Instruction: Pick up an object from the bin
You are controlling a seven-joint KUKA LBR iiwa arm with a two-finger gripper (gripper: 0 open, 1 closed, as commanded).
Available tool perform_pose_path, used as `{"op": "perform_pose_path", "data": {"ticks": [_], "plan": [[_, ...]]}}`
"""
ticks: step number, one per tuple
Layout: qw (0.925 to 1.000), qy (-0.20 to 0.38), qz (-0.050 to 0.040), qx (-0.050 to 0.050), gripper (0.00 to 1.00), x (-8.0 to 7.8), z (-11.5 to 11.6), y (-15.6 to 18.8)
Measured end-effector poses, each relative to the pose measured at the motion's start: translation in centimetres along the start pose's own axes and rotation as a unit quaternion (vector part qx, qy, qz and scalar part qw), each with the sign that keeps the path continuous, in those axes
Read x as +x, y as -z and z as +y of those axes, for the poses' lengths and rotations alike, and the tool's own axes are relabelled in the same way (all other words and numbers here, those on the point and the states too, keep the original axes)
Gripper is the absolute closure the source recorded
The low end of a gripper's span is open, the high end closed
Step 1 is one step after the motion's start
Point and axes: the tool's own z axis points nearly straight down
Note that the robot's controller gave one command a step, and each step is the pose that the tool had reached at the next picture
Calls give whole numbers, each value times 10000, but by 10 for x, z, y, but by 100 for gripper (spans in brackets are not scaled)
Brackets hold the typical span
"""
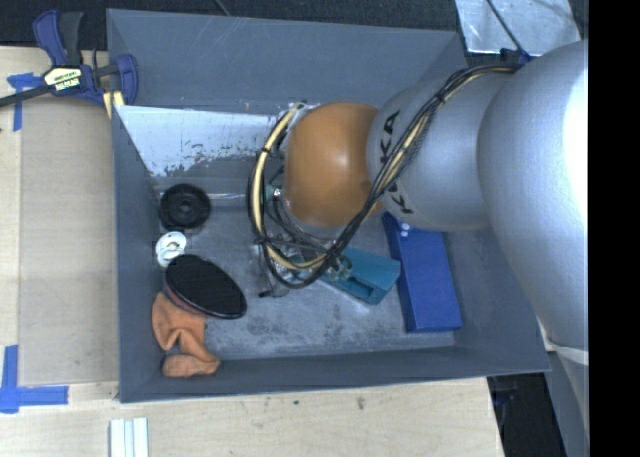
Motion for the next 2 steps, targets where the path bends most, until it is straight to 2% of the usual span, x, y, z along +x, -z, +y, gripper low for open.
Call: {"op": "perform_pose_path", "data": {"ticks": [1,2], "plan": [[10000,-2,2,-1,0,0,0,0],[10000,-4,2,-1,0,0,0,0]]}}
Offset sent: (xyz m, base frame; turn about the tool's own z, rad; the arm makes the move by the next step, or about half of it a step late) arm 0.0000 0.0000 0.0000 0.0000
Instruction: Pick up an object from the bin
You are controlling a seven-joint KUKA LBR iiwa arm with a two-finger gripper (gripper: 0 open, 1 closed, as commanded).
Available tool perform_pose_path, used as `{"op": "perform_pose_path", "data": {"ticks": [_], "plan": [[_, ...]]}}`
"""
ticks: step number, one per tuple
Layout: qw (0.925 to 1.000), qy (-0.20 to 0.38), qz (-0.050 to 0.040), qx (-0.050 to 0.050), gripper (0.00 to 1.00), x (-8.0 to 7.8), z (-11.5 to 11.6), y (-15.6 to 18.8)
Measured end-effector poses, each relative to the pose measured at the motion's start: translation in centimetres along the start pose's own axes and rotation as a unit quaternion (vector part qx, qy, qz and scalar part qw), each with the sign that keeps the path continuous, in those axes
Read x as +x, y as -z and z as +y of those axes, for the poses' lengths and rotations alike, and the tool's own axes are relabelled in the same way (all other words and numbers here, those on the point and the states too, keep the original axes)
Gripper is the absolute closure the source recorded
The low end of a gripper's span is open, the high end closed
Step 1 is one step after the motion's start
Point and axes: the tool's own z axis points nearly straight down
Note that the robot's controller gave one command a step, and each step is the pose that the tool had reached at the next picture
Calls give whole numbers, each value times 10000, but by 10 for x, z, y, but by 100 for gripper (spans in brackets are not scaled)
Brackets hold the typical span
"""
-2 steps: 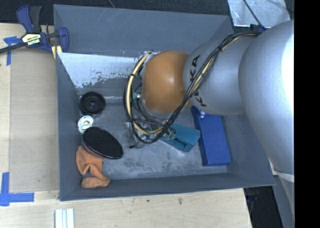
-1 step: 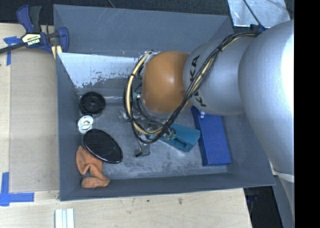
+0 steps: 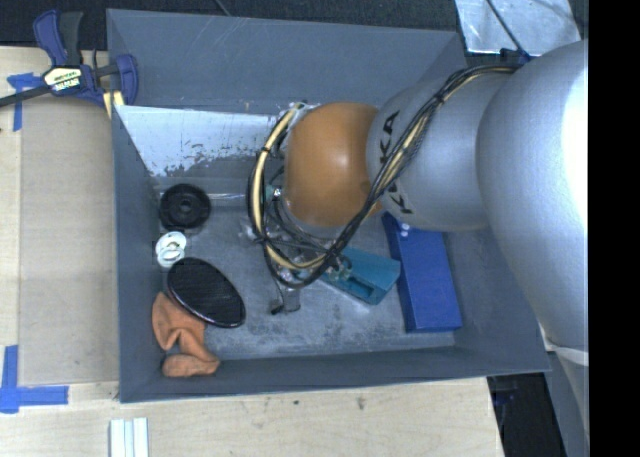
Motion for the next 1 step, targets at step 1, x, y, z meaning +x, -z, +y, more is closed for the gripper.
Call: {"op": "perform_pose_path", "data": {"ticks": [1], "plan": [[9992,391,25,-15,0,14,-14,21]]}}
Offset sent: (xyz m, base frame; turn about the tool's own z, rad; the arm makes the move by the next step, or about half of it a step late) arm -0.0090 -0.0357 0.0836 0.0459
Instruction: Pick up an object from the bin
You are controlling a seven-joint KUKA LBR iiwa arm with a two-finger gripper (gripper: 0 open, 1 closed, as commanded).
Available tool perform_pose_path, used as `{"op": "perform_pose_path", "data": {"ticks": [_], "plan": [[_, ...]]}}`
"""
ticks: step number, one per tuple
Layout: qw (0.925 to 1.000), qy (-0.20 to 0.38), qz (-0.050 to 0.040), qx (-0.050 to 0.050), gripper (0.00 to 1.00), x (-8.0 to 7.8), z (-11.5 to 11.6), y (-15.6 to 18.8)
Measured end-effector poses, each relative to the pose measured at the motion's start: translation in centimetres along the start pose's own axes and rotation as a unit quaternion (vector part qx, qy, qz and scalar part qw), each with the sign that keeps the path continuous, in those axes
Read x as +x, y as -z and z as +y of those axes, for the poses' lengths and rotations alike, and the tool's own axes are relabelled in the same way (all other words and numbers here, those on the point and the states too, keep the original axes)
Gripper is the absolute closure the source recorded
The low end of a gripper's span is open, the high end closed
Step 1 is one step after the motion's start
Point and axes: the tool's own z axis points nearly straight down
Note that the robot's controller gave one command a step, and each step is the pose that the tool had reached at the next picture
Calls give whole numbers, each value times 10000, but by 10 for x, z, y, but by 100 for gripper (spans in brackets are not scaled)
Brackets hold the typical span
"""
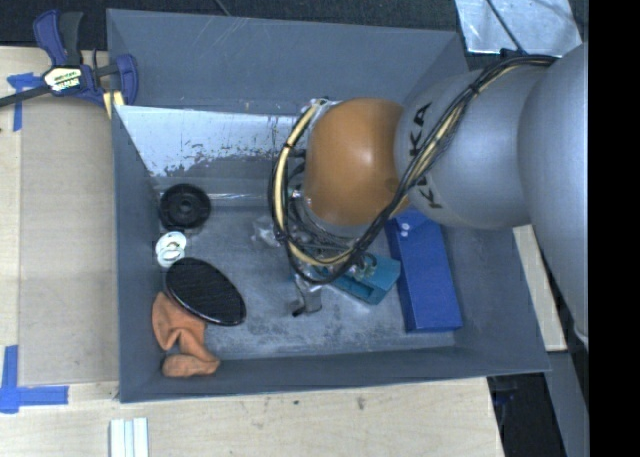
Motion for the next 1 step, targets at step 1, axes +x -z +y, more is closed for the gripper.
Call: {"op": "perform_pose_path", "data": {"ticks": [1], "plan": [[10000,-69,-27,20,0,5,-14,36]]}}
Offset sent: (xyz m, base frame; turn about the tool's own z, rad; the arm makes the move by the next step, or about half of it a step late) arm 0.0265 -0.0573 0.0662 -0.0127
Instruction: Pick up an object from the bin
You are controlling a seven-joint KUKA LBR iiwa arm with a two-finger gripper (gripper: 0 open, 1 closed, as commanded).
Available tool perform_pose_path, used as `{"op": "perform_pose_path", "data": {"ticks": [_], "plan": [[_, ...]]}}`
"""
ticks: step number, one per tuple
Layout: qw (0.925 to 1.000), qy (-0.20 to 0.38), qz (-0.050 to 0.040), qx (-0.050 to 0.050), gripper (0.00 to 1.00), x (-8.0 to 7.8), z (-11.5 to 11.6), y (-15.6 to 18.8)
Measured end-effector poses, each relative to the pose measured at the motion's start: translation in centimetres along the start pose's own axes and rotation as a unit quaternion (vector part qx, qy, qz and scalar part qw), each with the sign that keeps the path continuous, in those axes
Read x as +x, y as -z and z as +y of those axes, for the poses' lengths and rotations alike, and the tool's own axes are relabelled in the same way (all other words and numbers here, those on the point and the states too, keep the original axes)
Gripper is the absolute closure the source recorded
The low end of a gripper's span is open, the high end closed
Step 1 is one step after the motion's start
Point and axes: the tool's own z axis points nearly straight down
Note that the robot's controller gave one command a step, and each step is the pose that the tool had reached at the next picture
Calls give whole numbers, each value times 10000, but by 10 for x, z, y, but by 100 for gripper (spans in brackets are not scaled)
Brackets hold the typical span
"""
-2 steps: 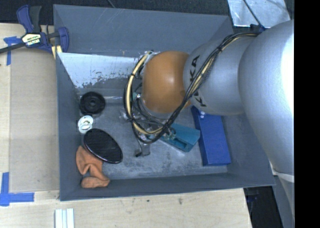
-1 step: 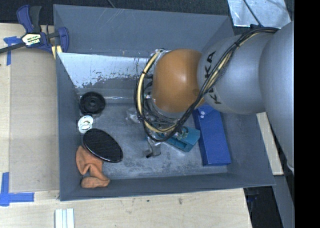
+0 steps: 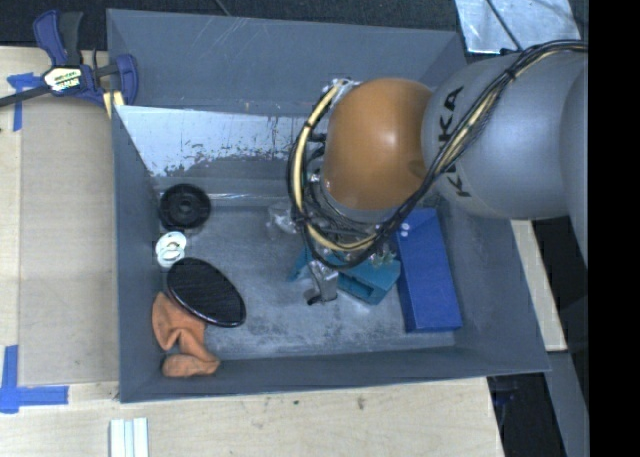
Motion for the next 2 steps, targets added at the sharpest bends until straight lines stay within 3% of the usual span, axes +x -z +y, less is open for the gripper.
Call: {"op": "perform_pose_path", "data": {"ticks": [1,2], "plan": [[9988,-480,-8,-3,0,-3,-21,17],[9999,126,-7,1,0,16,-50,9]]}}
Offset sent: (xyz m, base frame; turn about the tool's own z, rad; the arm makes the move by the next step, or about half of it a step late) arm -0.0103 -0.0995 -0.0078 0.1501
